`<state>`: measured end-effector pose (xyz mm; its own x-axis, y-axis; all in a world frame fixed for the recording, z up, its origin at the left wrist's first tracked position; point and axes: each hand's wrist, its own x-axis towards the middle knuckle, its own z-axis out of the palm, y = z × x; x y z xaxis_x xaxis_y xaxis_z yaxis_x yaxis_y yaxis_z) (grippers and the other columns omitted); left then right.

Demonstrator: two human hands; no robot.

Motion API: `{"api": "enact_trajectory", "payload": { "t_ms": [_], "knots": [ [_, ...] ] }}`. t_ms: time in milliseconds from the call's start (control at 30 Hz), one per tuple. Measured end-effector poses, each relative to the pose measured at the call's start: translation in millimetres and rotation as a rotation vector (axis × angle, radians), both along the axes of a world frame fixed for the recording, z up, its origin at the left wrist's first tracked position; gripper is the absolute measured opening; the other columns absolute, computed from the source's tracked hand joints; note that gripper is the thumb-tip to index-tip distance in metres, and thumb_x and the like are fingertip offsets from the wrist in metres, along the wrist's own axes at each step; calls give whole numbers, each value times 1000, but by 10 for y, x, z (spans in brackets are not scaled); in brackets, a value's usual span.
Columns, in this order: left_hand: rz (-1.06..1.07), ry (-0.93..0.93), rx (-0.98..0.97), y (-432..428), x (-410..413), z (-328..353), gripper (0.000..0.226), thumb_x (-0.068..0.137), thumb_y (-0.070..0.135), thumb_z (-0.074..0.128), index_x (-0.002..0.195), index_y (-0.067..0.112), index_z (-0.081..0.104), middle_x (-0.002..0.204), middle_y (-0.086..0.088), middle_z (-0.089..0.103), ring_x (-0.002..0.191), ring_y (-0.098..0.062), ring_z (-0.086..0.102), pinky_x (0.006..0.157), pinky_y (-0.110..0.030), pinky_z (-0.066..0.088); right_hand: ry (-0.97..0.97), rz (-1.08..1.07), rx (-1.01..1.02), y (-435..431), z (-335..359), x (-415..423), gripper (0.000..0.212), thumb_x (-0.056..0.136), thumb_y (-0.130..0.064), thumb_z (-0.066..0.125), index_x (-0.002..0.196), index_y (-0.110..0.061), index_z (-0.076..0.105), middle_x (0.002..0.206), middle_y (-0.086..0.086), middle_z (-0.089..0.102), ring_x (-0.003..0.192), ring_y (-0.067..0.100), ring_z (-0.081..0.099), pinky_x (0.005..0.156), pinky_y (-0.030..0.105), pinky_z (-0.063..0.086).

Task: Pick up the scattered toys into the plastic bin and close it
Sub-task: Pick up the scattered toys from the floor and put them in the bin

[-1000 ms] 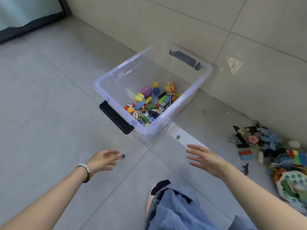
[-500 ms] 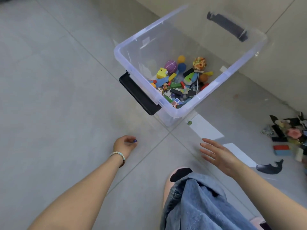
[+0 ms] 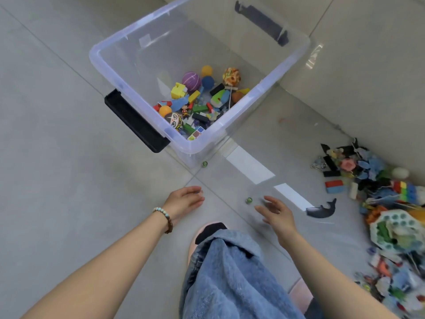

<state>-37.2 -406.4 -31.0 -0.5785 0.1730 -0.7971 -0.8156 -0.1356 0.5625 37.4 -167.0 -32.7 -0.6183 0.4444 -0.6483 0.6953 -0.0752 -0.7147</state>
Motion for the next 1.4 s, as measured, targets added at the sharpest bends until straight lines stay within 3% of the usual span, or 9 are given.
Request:
{"api": "enact_trajectory", "payload": {
  "t_ms": [133, 267, 433, 600, 700, 833, 967, 1200, 1400],
  "knots": [
    [42, -47, 25, 143, -41, -66, 27, 89, 6, 58, 114, -2, 55, 99, -10, 60, 86, -18, 61, 72, -20, 55, 43, 69, 56, -198, -181, -188, 35, 76, -6, 75, 107, -11, 62, 104, 2, 60, 88, 17, 58, 66, 25, 56],
    [97, -91, 23, 144, -82, -173, 23, 94, 15, 52, 109, -1, 58, 103, -12, 61, 88, -21, 63, 77, -25, 55, 26, 186, 208, -389, -305, -364, 14, 73, -4, 74, 82, -13, 67, 79, 0, 66, 71, 14, 58, 60, 5, 45],
    [117, -167, 208, 146, -97, -194, 34, 100, 30, 37, 104, 6, 62, 110, -12, 62, 95, -22, 64, 80, -29, 54, 26, 162, -424, -641, -77, -529, 19, 80, -12, 72, 98, -13, 65, 83, 1, 70, 68, 10, 64, 62, 18, 51],
    [276, -222, 312, 53, -88, -154, 30, 99, 24, 38, 99, 5, 62, 91, -9, 62, 80, -17, 61, 63, -24, 58, 41, 265, -439, -800, -37, -665, 19, 80, -16, 72, 98, -15, 66, 86, 0, 71, 68, 9, 65, 61, 19, 51],
    [362, -103, 108, -167, -123, -217, 20, 98, 14, 44, 93, 5, 61, 80, -5, 54, 71, -14, 55, 56, -18, 55, 70, 160, -350, -853, -140, -798, 21, 79, -9, 73, 98, -11, 65, 88, 2, 66, 71, 12, 63, 59, 17, 53],
    [291, 112, -242, -474, -131, -280, 13, 92, 5, 53, 103, 0, 60, 82, -7, 57, 67, -14, 58, 57, -14, 54, 111, 345, -87, -1191, -336, -959, 30, 70, -11, 80, 94, -15, 63, 94, 1, 59, 70, 12, 56, 65, 23, 53],
    [302, 103, -192, -550, -102, -290, 15, 90, 0, 54, 105, 0, 59, 88, -9, 61, 63, -8, 68, 67, -16, 56, 169, 539, 273, -1382, -478, -1011, 16, 73, -15, 72, 88, -16, 67, 89, -3, 59, 73, 10, 52, 69, 19, 42],
    [181, 59, -71, -197, -203, -113, 15, 95, 8, 49, 97, 3, 62, 95, -10, 63, 86, -21, 64, 70, -19, 57, 113, 847, 504, -903, -332, -903, 7, 78, -11, 63, 85, -9, 65, 87, 4, 65, 81, 21, 59, 74, 29, 47],
    [41, -57, 136, 561, -275, 108, 27, 99, 18, 42, 98, 0, 62, 100, -13, 62, 89, -26, 65, 72, -25, 58, 75, 268, -291, -197, 299, -873, 19, 78, 0, 71, 94, -5, 61, 79, 8, 62, 70, 14, 64, 69, 21, 57]
  ]
}}
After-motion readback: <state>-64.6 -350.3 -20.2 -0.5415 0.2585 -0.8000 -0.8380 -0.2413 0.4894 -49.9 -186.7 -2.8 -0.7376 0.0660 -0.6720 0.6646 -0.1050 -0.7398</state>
